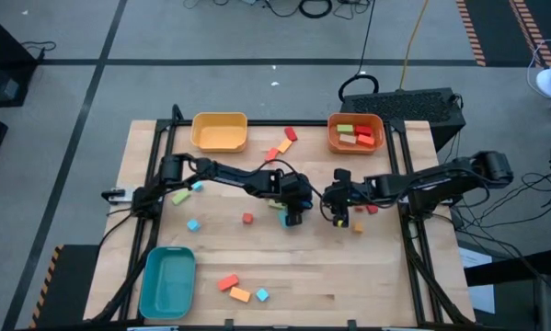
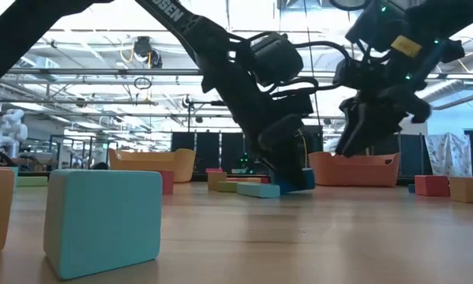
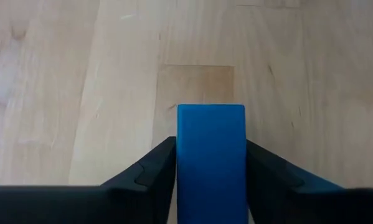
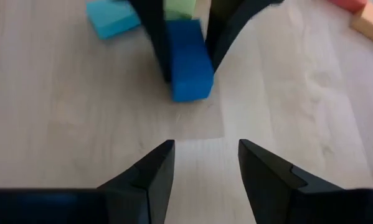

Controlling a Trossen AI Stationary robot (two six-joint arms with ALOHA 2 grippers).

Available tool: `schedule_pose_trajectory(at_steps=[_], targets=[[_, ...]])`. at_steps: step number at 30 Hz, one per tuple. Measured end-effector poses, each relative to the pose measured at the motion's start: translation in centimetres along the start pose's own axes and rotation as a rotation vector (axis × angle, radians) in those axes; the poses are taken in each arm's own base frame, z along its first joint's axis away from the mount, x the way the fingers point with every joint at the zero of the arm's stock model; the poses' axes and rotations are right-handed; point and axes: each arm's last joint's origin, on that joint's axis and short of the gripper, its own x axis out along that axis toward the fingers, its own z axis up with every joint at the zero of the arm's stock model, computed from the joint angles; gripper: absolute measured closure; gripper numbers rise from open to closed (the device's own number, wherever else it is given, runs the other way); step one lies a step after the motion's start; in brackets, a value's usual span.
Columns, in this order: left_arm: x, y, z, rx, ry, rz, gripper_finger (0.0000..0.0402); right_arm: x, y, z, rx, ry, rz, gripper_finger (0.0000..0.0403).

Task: Sort blocks by size
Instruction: Put the large dark blue block into the orange bin

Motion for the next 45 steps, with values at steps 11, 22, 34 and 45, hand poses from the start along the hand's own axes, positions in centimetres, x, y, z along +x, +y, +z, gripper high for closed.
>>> schedule_pose_trajectory(at_steps=[11,22,34,45], targets=[[-1.4,-0.1,0.3,0.002,0.013,0.001,0.0089,0.2,-0.2,0.3,0.028,-0.030,-0.001,0.0222],[-6.0,-0.2,0.7,0.027,-0.025,0.039,0.0080,2.8,-0.2,1.7,-0.008,-0.156,0.015,0.0182],[-8.7,-1.3,-3.1,-0.030,0.016,0.090,0.0080,6.3,-1.2,1.5,0.020,-0.187,0.119,0.0167],[-12.1,-2.1,-6.3,-0.102,-0.023,0.174,0.0080,9.0,-0.9,1.7,0.000,-0.125,0.143,0.0167]])
